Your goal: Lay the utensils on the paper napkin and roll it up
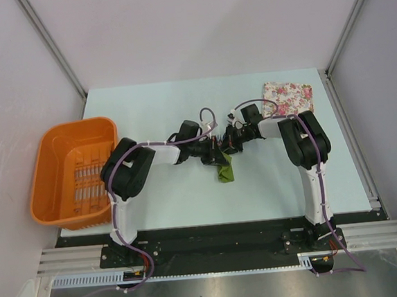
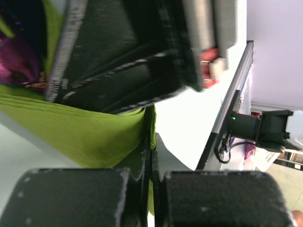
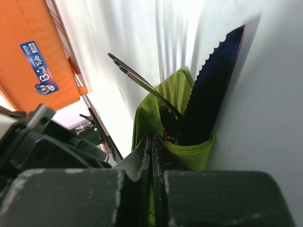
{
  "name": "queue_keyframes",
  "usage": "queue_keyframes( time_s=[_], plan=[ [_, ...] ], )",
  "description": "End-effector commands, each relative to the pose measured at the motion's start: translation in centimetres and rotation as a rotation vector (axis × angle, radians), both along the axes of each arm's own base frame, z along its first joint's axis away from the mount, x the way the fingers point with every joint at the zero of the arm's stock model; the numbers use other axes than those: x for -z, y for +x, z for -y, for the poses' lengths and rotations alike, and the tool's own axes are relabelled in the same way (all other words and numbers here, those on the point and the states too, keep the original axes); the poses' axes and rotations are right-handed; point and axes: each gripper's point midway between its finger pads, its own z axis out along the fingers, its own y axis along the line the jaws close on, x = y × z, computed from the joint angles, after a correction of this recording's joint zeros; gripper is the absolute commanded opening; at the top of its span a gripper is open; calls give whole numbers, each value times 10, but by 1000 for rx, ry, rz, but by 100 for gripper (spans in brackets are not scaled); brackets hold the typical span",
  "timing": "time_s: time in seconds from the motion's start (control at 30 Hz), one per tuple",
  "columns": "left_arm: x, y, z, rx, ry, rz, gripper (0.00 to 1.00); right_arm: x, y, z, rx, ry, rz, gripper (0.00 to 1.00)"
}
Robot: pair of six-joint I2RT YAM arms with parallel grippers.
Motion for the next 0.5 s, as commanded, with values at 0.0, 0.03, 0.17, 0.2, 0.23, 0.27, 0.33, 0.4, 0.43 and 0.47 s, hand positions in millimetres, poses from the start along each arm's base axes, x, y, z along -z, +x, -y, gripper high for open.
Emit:
queue_keyframes(
  time_s=[0.0,0.03,0.17,0.2,0.23,0.27,0.33,0.4,0.43,0.47],
  plan=[
    [16,8,2,-30,29,-7,0,43,-7,18,34,-129,-31,0],
    [25,7,-3,-35,51,-16,0,41,-8,18,33,-129,-31,0],
    [47,5,-21,-56,108,-44,0,30,-5,16,30,-115,-8,0],
    [51,5,-28,-58,127,-43,0,28,-4,16,30,-114,-6,0],
    [52,4,-30,-56,129,-44,0,27,-2,16,32,-115,-1,0],
    [53,5,-32,-55,132,-41,0,27,-3,15,27,-109,-6,0],
    [55,4,-37,-47,144,-42,0,20,-1,13,21,-95,-4,5],
    [57,3,-39,-47,147,-48,0,6,0,9,10,-61,0,9],
    [56,3,-39,-45,146,-45,0,-12,2,6,1,-30,21,12],
    [56,2,-39,-43,142,-47,0,-22,6,6,8,-13,30,12]
  ],
)
